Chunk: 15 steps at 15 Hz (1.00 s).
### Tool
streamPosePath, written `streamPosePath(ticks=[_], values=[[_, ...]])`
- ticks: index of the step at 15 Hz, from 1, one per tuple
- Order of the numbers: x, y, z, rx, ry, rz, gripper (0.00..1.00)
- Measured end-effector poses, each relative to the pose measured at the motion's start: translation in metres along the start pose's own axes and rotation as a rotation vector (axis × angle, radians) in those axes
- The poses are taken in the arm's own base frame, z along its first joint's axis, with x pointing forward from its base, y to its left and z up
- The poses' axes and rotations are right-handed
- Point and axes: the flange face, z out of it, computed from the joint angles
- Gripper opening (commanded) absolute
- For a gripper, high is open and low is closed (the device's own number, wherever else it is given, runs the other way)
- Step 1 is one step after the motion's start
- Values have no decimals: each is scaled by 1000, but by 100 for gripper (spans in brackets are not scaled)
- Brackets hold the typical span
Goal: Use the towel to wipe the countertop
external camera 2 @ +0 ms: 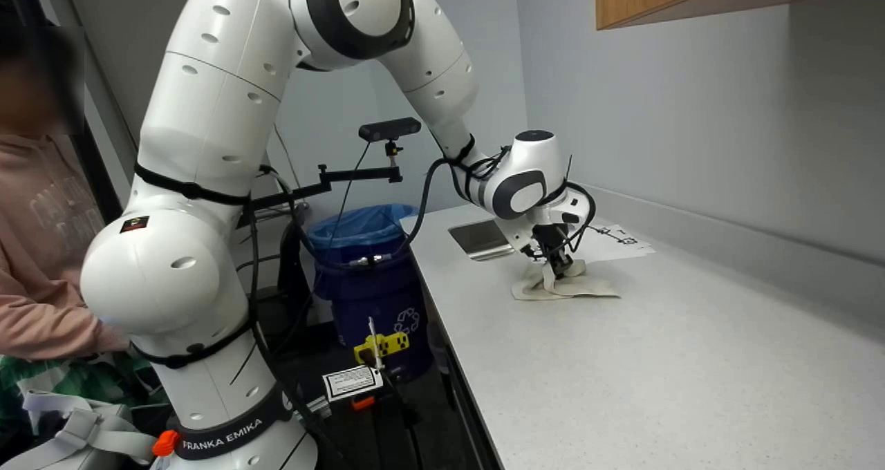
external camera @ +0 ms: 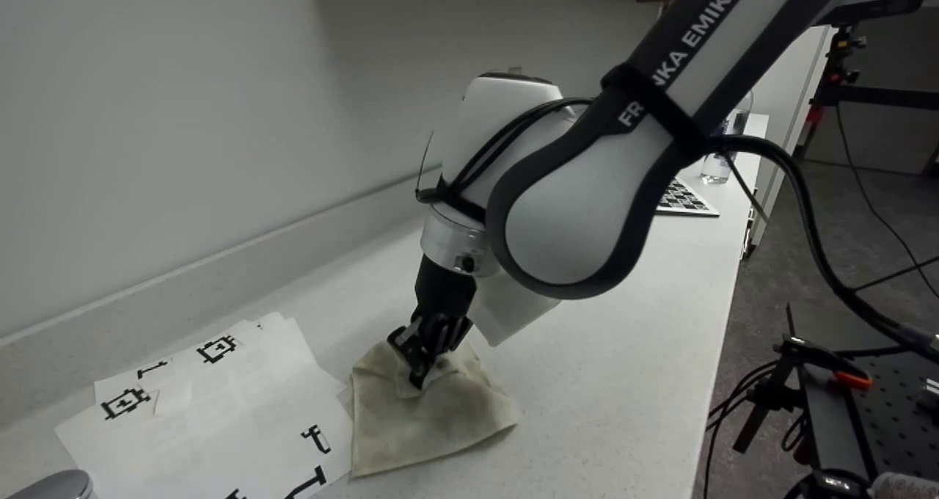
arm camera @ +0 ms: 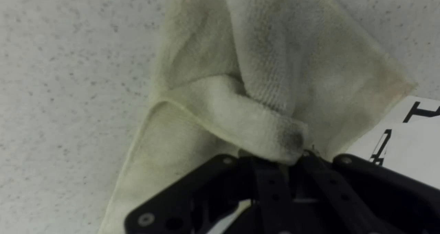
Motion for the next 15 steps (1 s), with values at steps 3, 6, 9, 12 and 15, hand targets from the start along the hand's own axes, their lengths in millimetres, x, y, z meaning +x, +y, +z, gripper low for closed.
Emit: streamPosePath(ticks=[3,6,9,12,15], values=[[16,33,-4,-23,17,53,2],[31,78,-11,-52,37,129,2],[41,127,-21,-83,59,214,2],[44,165,-30,-110,76,280,2],[44,173,-32,-116,77,295,2]])
